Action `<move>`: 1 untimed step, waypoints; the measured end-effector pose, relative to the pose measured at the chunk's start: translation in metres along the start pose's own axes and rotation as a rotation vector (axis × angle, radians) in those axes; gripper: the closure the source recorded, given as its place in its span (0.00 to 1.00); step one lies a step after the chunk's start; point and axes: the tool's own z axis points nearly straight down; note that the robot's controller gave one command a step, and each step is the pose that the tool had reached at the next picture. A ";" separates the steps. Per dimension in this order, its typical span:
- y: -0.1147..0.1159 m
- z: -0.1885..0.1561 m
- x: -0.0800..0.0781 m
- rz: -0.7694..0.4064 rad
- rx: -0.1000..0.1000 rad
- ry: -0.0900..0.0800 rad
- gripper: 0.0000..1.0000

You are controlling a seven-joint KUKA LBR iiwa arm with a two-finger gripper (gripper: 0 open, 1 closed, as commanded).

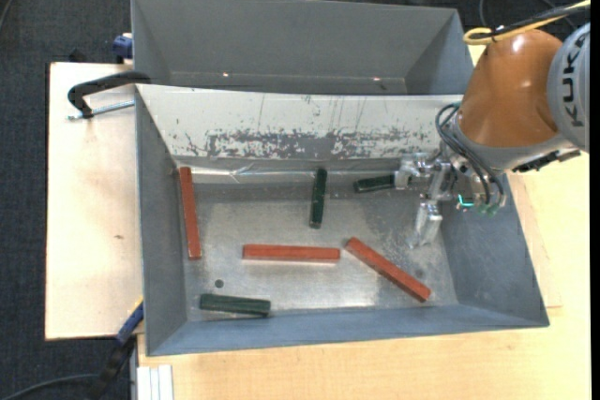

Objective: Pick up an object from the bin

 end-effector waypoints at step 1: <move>0.090 0.067 0.010 0.131 -0.004 -0.001 0.00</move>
Offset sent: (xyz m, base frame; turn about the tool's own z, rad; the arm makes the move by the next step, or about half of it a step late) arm -0.0088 0.0845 -0.0640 0.1372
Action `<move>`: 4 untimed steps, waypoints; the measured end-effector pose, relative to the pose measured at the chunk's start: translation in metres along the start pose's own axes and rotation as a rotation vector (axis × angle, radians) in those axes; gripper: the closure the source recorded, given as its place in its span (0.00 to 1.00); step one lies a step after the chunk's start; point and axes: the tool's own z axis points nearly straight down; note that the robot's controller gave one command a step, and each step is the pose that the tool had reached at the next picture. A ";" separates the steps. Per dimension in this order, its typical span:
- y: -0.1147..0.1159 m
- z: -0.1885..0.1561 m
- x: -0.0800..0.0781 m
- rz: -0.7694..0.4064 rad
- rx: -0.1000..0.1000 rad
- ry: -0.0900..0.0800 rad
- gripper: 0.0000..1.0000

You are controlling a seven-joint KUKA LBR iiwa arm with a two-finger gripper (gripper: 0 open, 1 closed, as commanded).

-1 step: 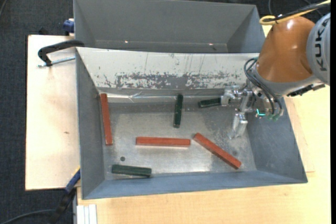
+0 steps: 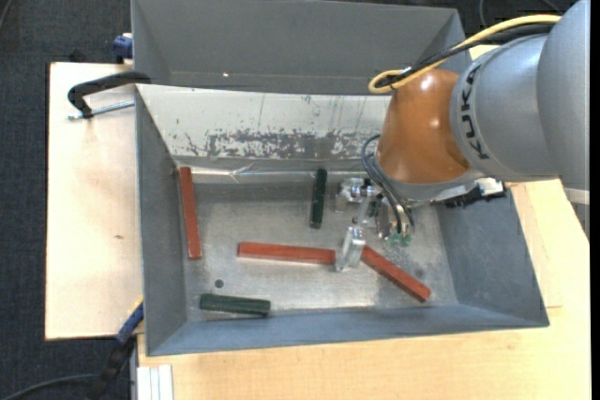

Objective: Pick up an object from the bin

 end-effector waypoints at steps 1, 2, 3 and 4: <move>0.032 0.003 0.060 -0.045 0.003 0.001 0.00; 0.029 0.003 0.057 -0.041 0.004 -0.005 1.00; 0.031 -0.126 0.000 -0.079 0.002 -0.023 1.00; 0.009 -0.214 -0.028 -0.096 0.004 -0.024 1.00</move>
Offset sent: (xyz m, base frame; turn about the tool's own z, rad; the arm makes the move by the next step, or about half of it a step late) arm -0.0525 0.0356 -0.0027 -0.0394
